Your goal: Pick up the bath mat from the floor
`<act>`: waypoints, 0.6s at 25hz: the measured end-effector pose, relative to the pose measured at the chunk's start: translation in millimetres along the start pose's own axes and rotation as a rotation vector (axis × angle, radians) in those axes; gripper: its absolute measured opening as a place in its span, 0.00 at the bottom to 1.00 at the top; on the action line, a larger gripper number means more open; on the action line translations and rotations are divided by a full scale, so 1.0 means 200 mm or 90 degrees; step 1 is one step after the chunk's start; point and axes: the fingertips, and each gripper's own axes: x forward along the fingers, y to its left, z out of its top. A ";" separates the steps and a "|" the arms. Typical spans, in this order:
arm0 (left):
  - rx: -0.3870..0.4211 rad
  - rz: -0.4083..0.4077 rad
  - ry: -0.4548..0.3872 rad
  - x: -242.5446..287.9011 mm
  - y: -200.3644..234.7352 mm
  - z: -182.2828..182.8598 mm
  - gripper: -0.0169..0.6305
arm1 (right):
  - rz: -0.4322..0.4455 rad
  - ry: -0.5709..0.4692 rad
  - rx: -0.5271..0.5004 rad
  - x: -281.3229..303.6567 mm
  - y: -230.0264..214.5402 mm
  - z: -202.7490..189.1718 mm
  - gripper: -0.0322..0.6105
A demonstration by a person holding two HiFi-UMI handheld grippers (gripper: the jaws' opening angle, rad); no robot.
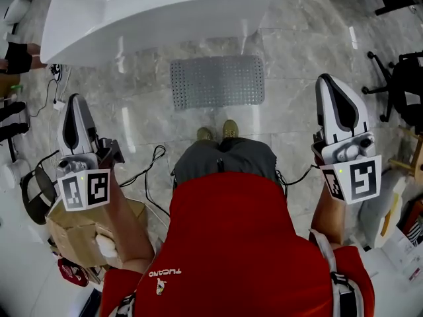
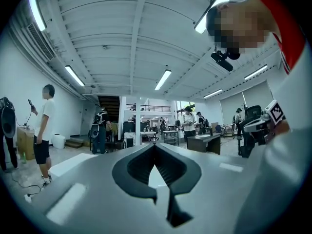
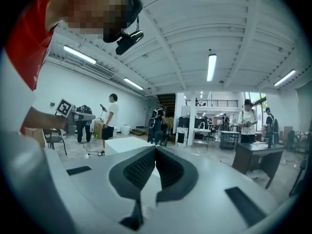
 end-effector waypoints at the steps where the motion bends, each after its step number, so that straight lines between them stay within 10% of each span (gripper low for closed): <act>1: 0.002 0.000 0.003 0.01 0.00 -0.02 0.03 | -0.005 0.006 -0.003 0.02 0.00 -0.03 0.05; 15: -0.004 -0.036 0.063 0.18 0.10 -0.42 0.03 | -0.067 0.072 0.047 0.21 0.03 -0.41 0.05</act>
